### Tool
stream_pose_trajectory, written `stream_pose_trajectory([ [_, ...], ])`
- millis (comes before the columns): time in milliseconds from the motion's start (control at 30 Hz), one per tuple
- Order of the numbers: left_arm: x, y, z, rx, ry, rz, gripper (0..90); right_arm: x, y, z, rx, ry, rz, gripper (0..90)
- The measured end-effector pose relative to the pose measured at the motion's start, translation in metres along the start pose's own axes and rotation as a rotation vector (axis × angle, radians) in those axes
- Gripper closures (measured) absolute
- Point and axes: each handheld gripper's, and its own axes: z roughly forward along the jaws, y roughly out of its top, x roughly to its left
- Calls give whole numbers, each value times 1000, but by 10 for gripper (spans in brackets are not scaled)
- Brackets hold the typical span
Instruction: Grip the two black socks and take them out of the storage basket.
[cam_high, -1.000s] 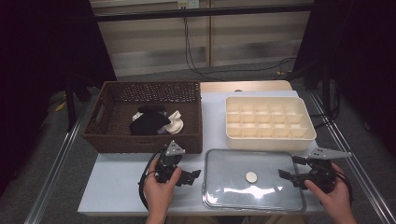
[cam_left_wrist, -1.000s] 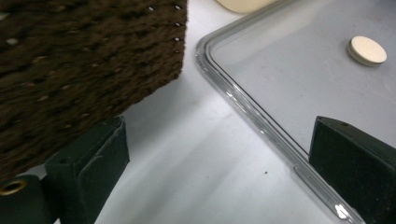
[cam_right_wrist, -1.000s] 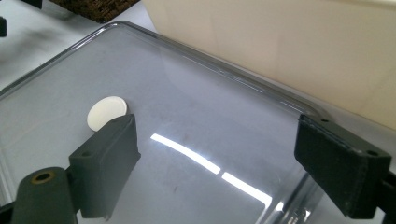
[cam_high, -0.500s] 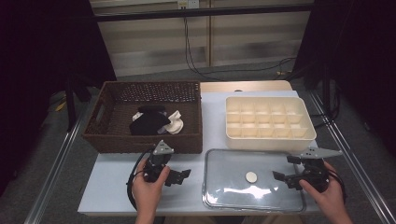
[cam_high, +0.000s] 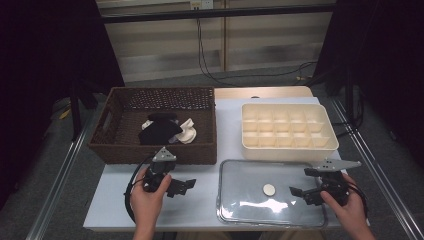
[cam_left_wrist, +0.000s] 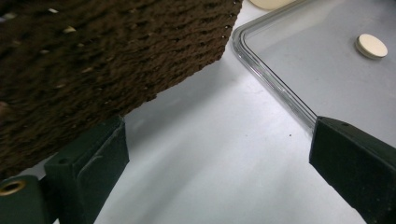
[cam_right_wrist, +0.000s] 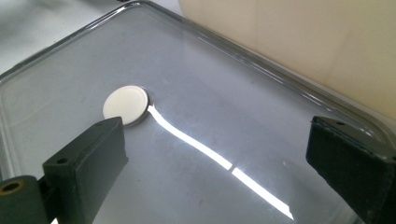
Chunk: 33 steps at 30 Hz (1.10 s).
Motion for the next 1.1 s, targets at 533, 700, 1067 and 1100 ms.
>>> stream_pose_trajectory([
  [533, 7, 22, -18, -10, -2, 6, 47, 16, 9, 11, 38, 32, -59, 40],
  [700, 7, 29, -24, -14, -7, 12, 47, 21, 10, 14, 48, 47, -74, 40],
  [1067, 12, 34, -39, -17, -8, -3, 46, 34, 17, 26, 56, 85, -98, 38],
  [1100, 13, 34, -40, -18, -8, -2, 47, 35, 18, 27, 58, 92, -99, 38],
])
